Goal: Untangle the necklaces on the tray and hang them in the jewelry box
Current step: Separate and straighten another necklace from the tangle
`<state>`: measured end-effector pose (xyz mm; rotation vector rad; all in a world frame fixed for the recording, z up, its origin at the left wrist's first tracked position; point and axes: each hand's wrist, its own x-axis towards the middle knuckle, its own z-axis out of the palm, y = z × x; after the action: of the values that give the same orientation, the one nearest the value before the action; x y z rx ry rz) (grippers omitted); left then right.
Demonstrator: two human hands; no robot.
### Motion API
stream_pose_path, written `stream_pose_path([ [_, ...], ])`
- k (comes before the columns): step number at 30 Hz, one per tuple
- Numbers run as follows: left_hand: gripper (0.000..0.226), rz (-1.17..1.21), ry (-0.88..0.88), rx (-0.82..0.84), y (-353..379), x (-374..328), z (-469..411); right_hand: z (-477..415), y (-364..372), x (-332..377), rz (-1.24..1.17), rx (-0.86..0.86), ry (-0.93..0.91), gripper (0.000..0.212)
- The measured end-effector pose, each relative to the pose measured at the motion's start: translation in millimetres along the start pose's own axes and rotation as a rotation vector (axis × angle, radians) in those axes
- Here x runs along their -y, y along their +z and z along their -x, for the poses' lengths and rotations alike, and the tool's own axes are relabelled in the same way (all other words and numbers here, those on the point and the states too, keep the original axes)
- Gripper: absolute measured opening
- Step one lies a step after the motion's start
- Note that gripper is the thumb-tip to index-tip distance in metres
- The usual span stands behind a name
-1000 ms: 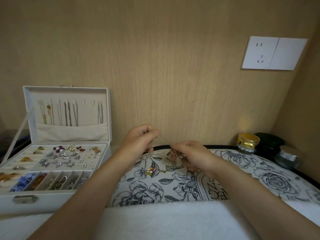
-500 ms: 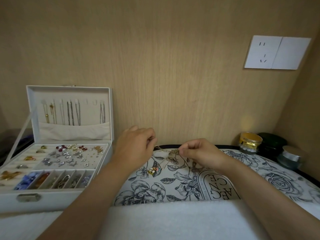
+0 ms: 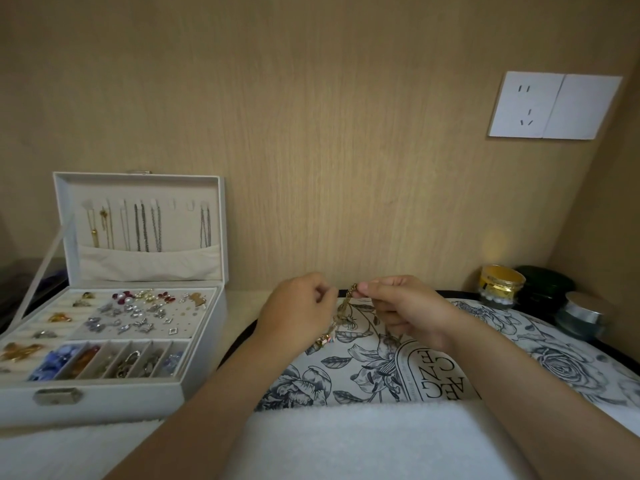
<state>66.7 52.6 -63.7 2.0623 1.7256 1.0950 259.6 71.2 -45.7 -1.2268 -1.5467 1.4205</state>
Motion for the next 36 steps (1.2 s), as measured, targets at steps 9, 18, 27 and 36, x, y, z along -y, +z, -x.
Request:
stream_pose_path([
  [9,0.011,0.383,-0.083,0.169,10.5,-6.6,1.8,-3.5,-2.9,-0.4,-0.082,0.008,0.002,0.019],
  [18,0.025,-0.316,0.227,0.018,4.5,8.6,-9.4,-4.4,3.6,-6.2,0.178,-0.163,-0.033,0.022],
  [27,0.029,0.179,-0.074,0.123,-4.4,-5.7,-8.1,-10.5,4.8,-10.8,0.248,-0.28,-0.048,0.028],
  [36,0.029,0.073,-0.044,0.139,-16.1,3.0,-6.6,-6.5,4.5,-6.7,0.282,-0.174,-0.084,0.034],
])
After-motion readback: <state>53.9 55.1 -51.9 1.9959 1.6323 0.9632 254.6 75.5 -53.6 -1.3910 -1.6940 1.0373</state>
